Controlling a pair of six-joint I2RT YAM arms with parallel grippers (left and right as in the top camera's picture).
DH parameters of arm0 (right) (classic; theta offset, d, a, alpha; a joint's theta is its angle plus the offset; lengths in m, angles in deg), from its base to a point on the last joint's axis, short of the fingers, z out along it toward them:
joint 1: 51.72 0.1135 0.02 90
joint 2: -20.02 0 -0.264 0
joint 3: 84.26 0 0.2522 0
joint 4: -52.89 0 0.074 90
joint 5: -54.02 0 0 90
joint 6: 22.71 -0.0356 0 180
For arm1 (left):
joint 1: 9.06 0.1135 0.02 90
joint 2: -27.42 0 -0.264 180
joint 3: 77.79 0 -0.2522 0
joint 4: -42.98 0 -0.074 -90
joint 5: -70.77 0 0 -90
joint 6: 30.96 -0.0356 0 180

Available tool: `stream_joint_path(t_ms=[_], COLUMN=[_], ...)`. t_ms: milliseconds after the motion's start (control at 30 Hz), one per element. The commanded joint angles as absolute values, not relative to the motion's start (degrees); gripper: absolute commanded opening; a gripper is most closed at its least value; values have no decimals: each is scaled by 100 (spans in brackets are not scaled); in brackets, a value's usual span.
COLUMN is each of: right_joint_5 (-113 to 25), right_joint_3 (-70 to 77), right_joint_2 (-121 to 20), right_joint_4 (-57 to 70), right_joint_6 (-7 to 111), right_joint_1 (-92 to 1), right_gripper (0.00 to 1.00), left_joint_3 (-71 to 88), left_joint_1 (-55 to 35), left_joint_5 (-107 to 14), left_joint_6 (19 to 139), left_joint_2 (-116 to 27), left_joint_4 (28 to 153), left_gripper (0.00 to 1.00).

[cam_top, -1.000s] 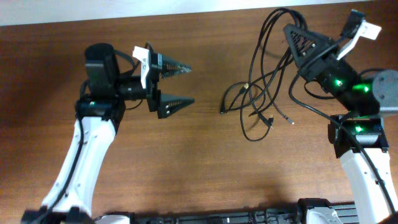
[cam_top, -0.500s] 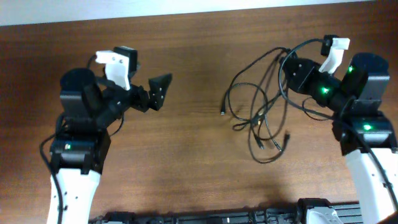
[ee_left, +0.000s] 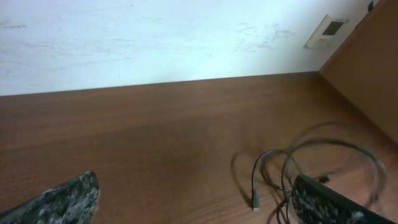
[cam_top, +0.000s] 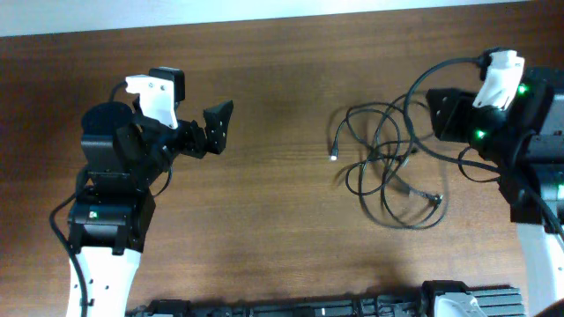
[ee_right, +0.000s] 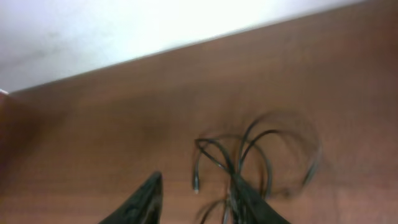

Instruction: Untangle cables

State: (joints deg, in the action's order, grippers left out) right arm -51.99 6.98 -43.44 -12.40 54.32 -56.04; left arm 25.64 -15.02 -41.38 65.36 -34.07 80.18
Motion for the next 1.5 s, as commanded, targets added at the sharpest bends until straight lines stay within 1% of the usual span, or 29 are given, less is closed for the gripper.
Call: stream_joint_path(t_ms=[0, 67, 200, 233, 333, 367, 433, 533, 633, 700, 833, 900, 1033, 1300, 1367, 1467], right_joint_5=[-5175, -5131, -4473, -4401, -4279, -4281, -4285, -4301, -4565, -4854, -5350, -5376, -5494, -5564, -5487, -5380], right_joint_3=[768, 768, 768, 768, 768, 768, 768, 757, 750, 744, 582, 431, 151, -240, -367, -579], right_joint_2=[-4578, -4654, -4764, -4764, -4766, -4768, -4788, -4855, -5011, -5155, -5428, -5625, -5887, -6342, -6453, -6503], right_joint_4=[-1552, -1648, -1773, -1773, -1773, -1795, -1913, -2302, -2870, -3157, -3362, -3458, -3530, -3517, -3517, -3489], right_joint_6=[5788, 5786, 5784, 5784, 5786, 5786, 5786, 5856, 6593, 6827, 7189, 7342, 7613, 7648, 7618, 7364], right_joint_1=[-5462, -5464, -5464, -5464, -5464, -5464, -5464, -5464, -5462, -5462, -5462, -5433, -5094, -4023, -3886, -3851], right_gripper=[51, 57, 67, 69, 77, 83, 99, 99, 99, 99, 99, 99, 99, 99, 100, 99], left_joint_3=[2566, 2566, 2566, 2566, 2566, 2566, 2566, 2566, 2566, 2566, 2566, 2566, 2566, 2566, 2566, 2566], left_joint_1=[-1480, -1480, -1480, -1480, -1480, -1480, -1480, -1480, -1480, -1480, -1480, -1480, -1480, -1480, -1480, -1480], left_joint_5=[-4079, -4081, -4081, -4081, -4081, -4081, -4081, -4081, -4081, -4081, -4081, -4081, -4081, -4081, -4081, -4081], left_joint_6=[6585, 6587, 6587, 6587, 6587, 6587, 6587, 6587, 6587, 6587, 6587, 6587, 6587, 6587, 6587, 6587], left_joint_2=[-3372, -3372, -3372, -3372, -3372, -3372, -3372, -3372, -3372, -3372, -3372, -3372, -3372, -3372, -3372, -3372], left_joint_4=[8044, 8051, 8256, 8307, 8398, 8409, 8473, 8602, 8621, 8621, 8621, 8621, 8621, 8621, 8621, 8624], left_gripper=[99, 99, 99, 99, 99, 99, 99, 99, 99, 99, 99, 99, 99, 99, 99, 98])
